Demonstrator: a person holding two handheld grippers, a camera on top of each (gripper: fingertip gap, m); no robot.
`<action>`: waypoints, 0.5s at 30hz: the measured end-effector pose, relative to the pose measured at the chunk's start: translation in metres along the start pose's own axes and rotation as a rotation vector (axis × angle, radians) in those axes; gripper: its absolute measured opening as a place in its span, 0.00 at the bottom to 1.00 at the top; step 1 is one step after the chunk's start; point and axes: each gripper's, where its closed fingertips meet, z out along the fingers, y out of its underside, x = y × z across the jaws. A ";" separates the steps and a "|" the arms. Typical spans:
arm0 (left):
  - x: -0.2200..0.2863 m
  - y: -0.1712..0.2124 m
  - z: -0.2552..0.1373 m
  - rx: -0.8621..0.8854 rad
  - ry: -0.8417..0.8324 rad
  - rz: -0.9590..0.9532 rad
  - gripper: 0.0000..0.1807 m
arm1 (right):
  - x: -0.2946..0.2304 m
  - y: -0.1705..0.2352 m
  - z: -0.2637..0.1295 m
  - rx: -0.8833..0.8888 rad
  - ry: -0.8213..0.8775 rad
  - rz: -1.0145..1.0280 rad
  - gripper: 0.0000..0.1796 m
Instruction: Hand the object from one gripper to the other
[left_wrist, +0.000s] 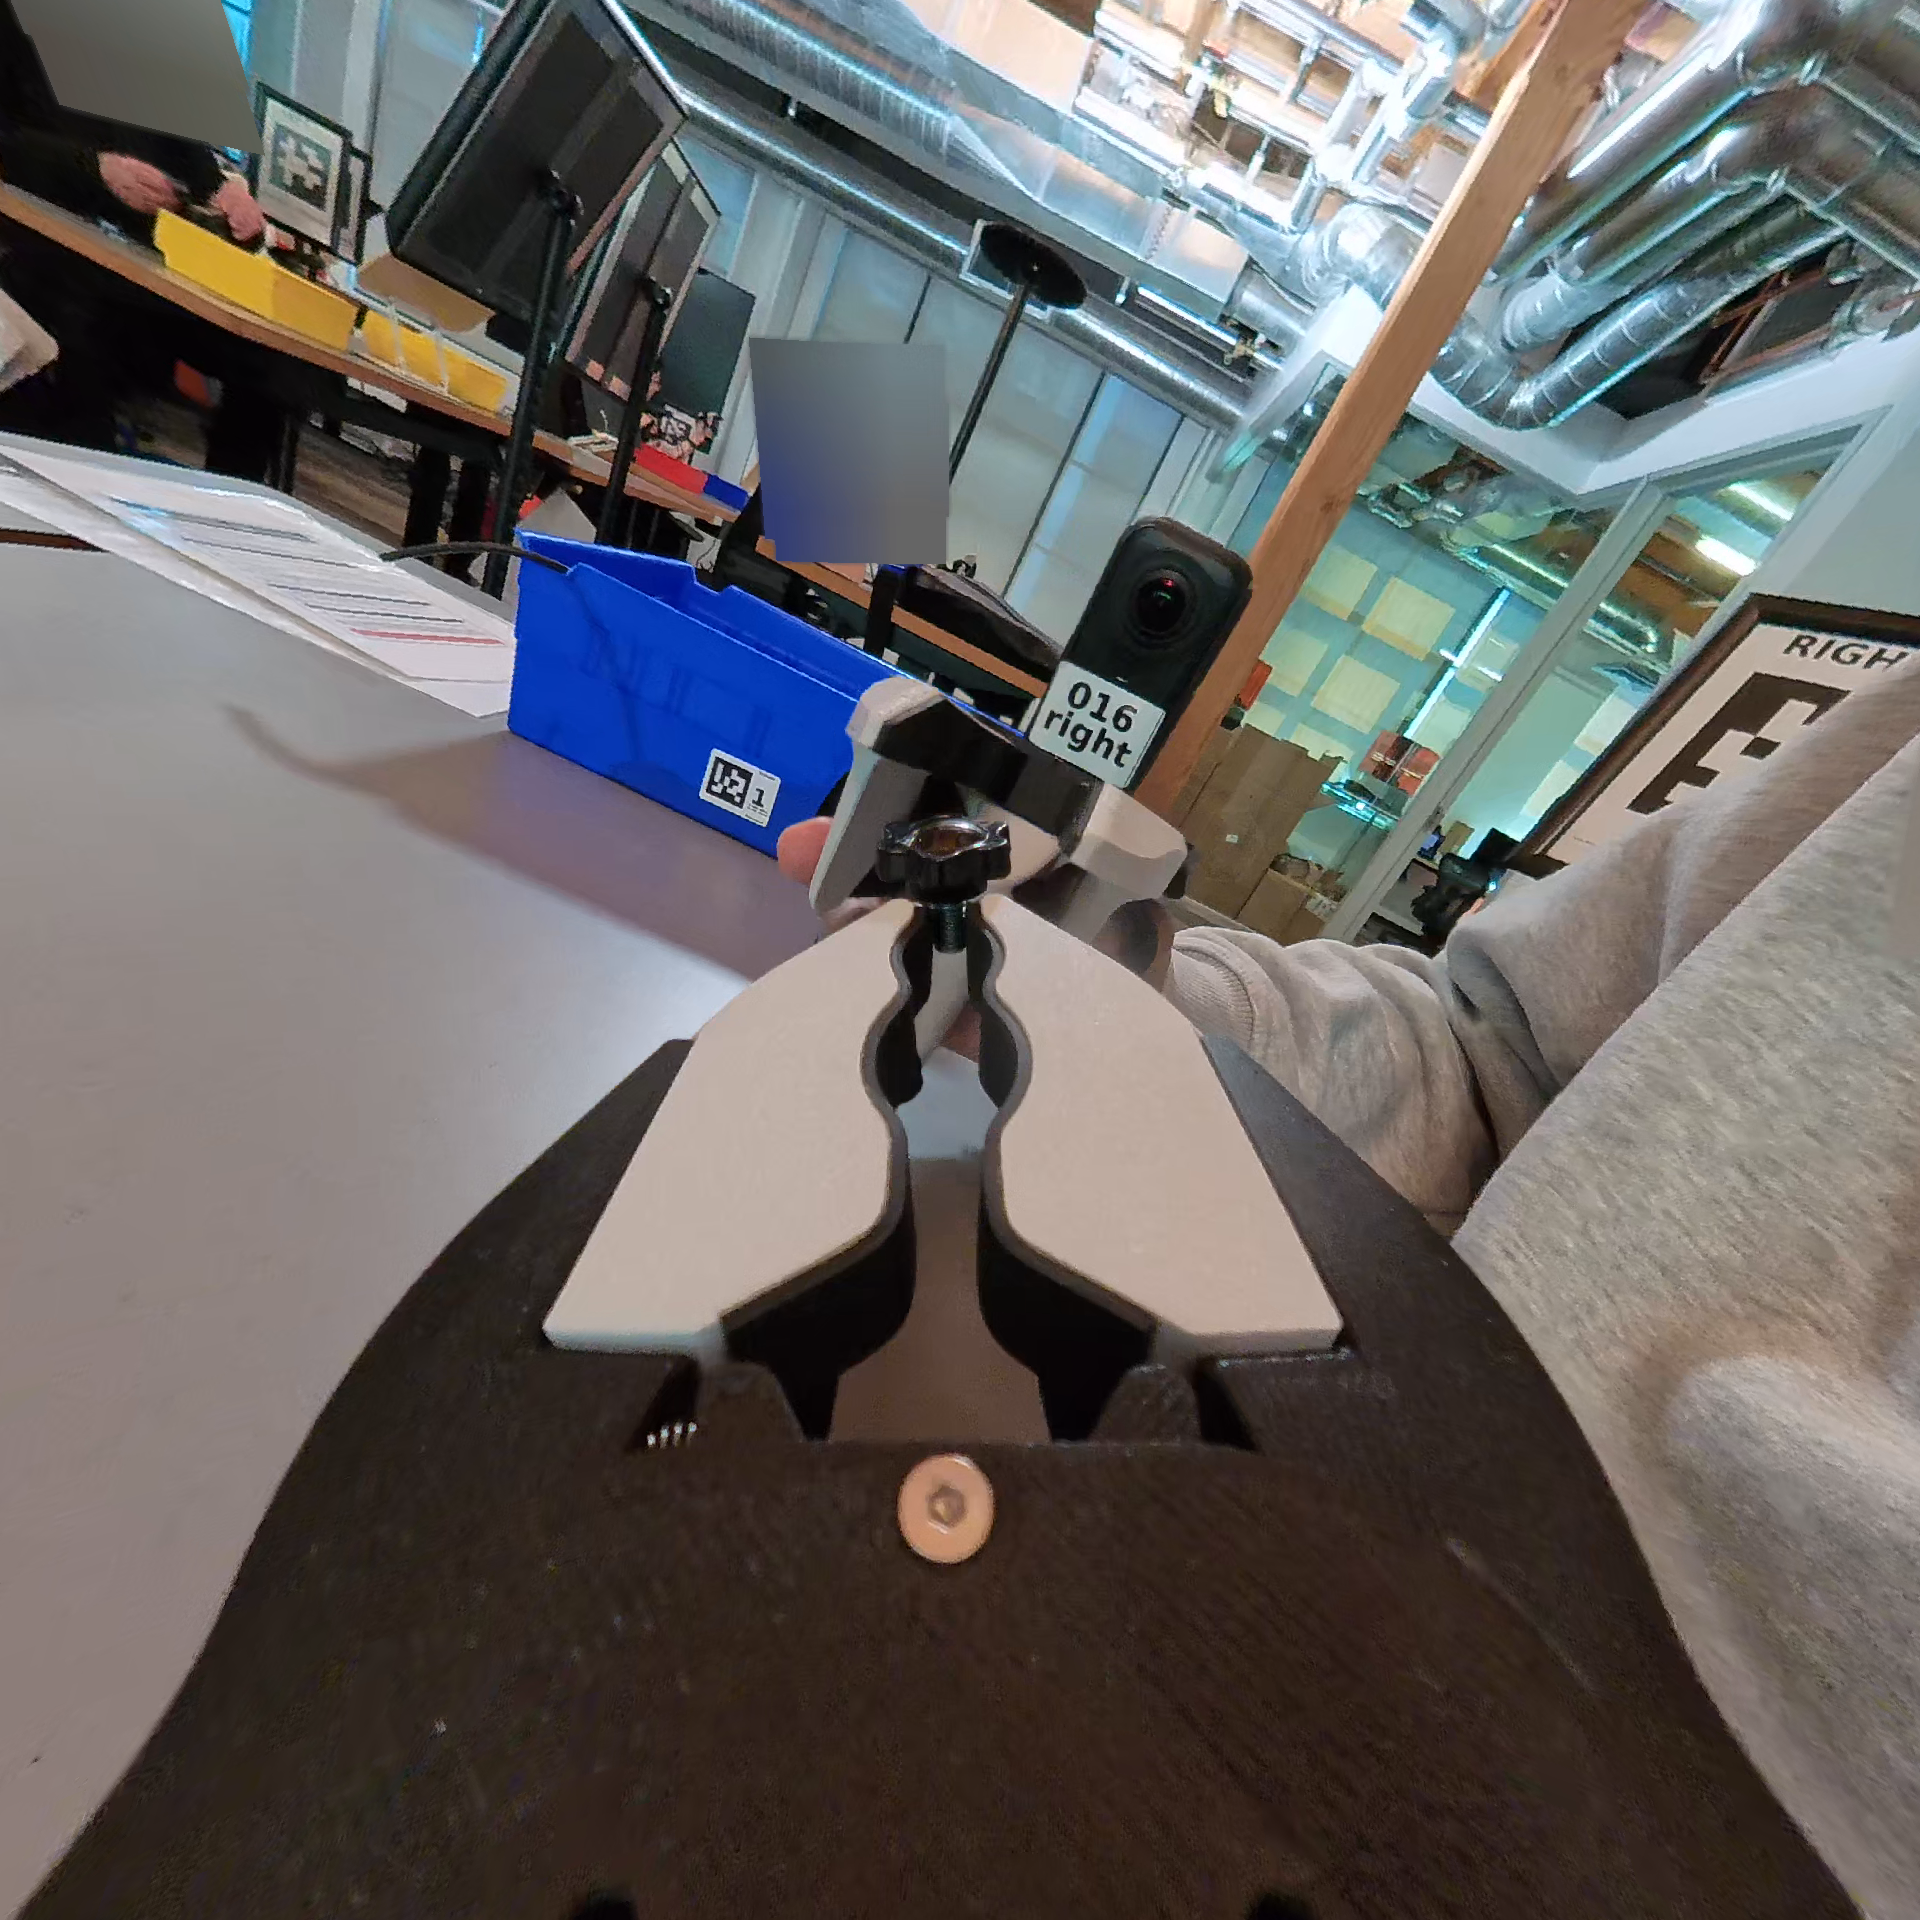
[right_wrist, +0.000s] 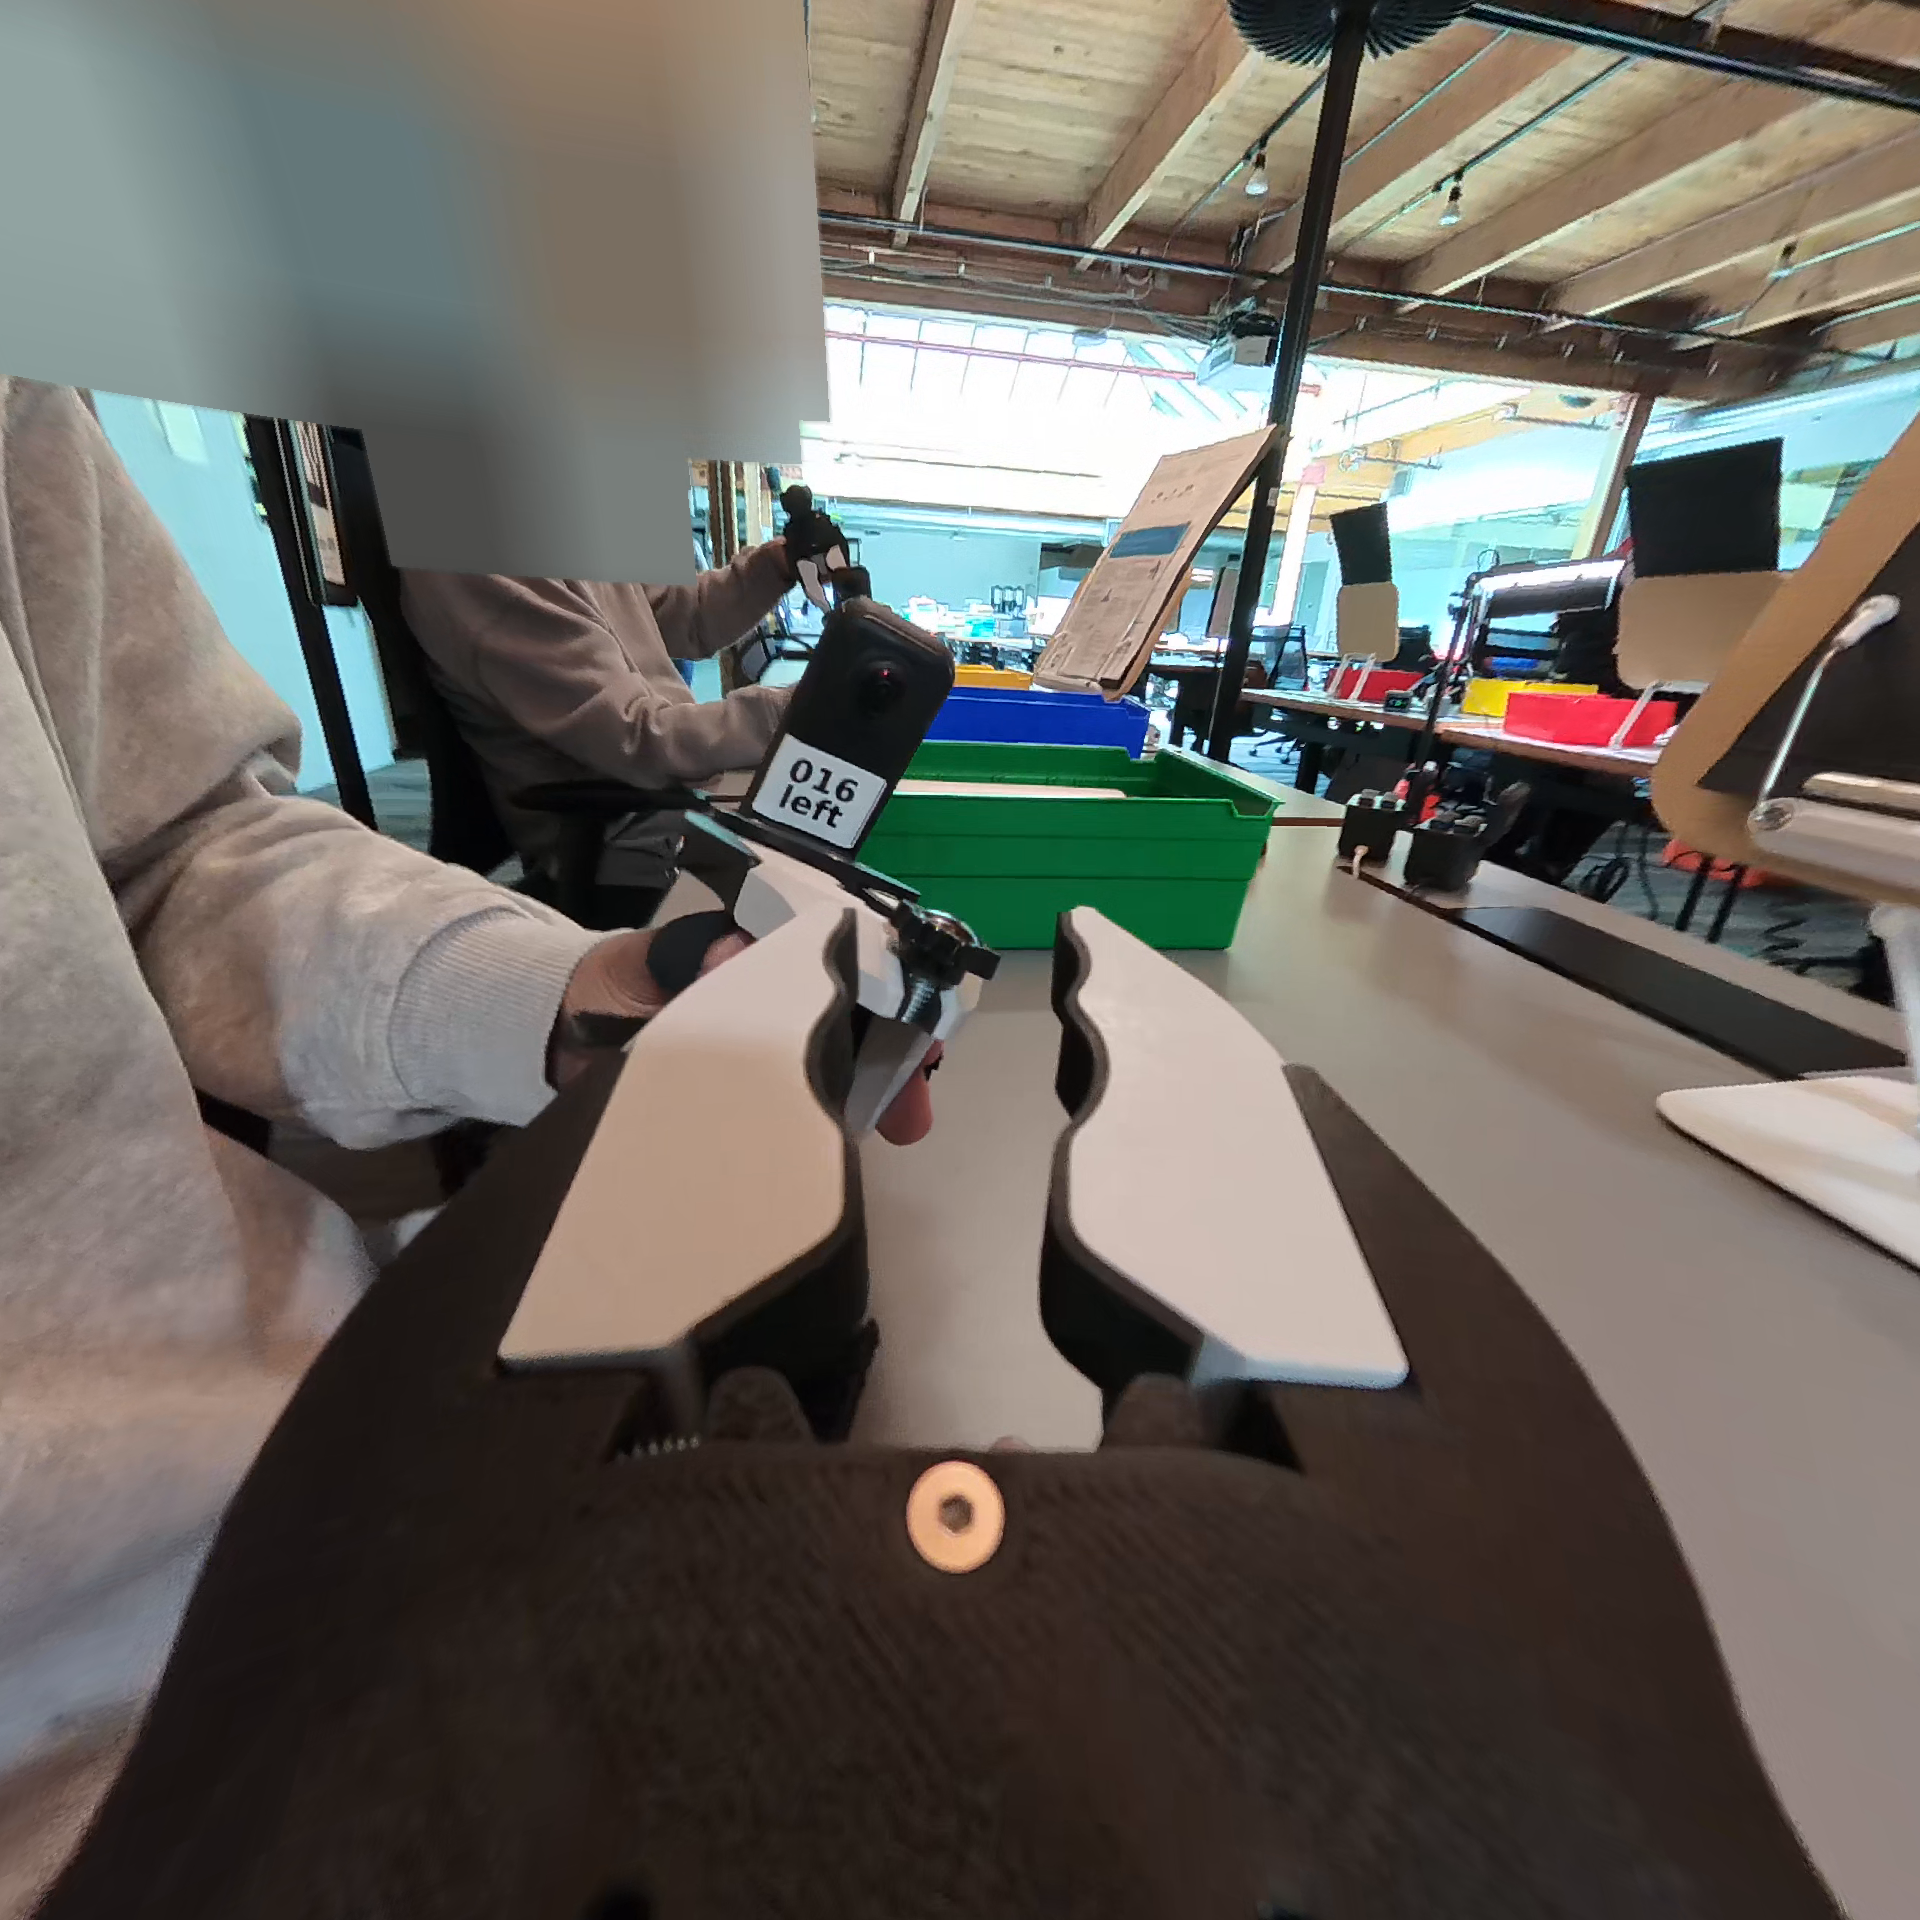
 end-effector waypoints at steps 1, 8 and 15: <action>0.000 0.000 0.000 0.000 0.002 -0.006 0.03 | 0.000 0.001 0.000 -0.007 0.000 -0.015 0.19; 0.002 0.003 0.001 -0.018 0.029 -0.036 0.03 | -0.001 0.003 -0.002 -0.038 0.017 -0.121 0.12; 0.005 0.004 0.002 -0.013 0.085 -0.129 0.03 | 0.004 0.008 -0.008 -0.066 0.009 -0.152 0.09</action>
